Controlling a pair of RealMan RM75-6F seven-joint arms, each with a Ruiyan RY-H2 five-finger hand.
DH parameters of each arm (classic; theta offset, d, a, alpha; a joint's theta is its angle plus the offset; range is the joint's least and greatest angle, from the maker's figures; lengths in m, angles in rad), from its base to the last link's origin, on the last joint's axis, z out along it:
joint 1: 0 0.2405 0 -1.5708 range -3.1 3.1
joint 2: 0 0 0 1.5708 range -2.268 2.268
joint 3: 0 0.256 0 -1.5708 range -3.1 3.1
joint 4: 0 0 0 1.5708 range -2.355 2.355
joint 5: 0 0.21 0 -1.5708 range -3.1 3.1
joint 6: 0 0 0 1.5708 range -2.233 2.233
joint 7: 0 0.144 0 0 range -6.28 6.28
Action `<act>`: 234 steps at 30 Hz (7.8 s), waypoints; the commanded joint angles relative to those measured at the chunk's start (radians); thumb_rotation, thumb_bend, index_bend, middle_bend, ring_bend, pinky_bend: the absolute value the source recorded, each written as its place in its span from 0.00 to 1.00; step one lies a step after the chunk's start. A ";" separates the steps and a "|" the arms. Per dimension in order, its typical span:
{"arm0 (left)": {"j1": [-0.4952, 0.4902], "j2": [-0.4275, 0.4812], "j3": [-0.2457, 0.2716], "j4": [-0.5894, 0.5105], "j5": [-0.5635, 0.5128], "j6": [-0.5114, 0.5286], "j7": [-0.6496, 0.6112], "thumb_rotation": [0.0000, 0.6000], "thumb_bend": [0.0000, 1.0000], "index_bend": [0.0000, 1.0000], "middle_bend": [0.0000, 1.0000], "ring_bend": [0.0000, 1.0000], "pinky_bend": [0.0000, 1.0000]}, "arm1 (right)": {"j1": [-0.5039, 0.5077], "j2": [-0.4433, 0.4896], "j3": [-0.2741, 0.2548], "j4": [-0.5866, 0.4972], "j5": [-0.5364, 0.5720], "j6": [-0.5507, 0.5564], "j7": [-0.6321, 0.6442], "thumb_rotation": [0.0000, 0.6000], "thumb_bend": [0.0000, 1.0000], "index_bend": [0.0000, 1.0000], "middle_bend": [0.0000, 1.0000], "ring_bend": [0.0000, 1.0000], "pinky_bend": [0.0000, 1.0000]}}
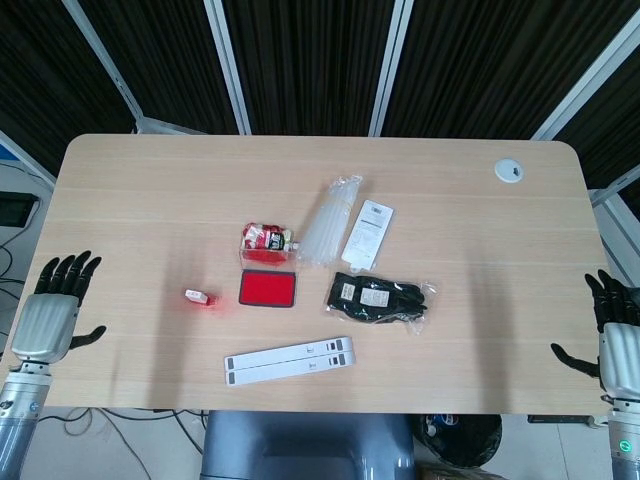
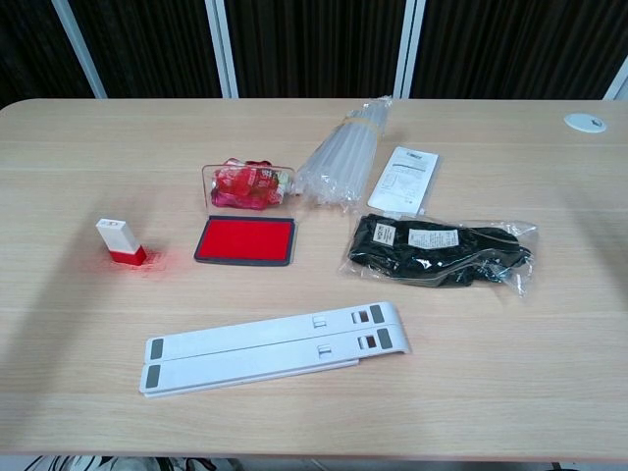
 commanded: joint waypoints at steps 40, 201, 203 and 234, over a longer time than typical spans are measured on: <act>-0.374 -0.214 -0.071 0.092 -0.342 -0.440 0.410 1.00 0.16 0.34 0.32 0.15 0.23 | 0.002 0.007 0.007 -0.014 0.037 -0.029 0.032 1.00 0.02 0.00 0.00 0.00 0.18; -0.698 -0.599 -0.095 0.301 -0.606 -0.362 0.684 1.00 0.57 0.77 0.77 0.64 0.69 | -0.001 0.012 0.011 -0.017 0.047 -0.040 0.082 1.00 0.06 0.00 0.00 0.00 0.18; -0.697 -0.599 -0.094 0.300 -0.610 -0.362 0.684 1.00 0.57 0.77 0.77 0.64 0.69 | -0.001 0.012 0.011 -0.016 0.047 -0.040 0.083 1.00 0.06 0.00 0.00 0.00 0.18; -0.690 -0.616 -0.067 0.337 -0.618 -0.365 0.672 1.00 0.57 0.77 0.77 0.64 0.69 | -0.001 0.013 0.011 -0.017 0.049 -0.042 0.085 1.00 0.06 0.00 0.00 0.00 0.18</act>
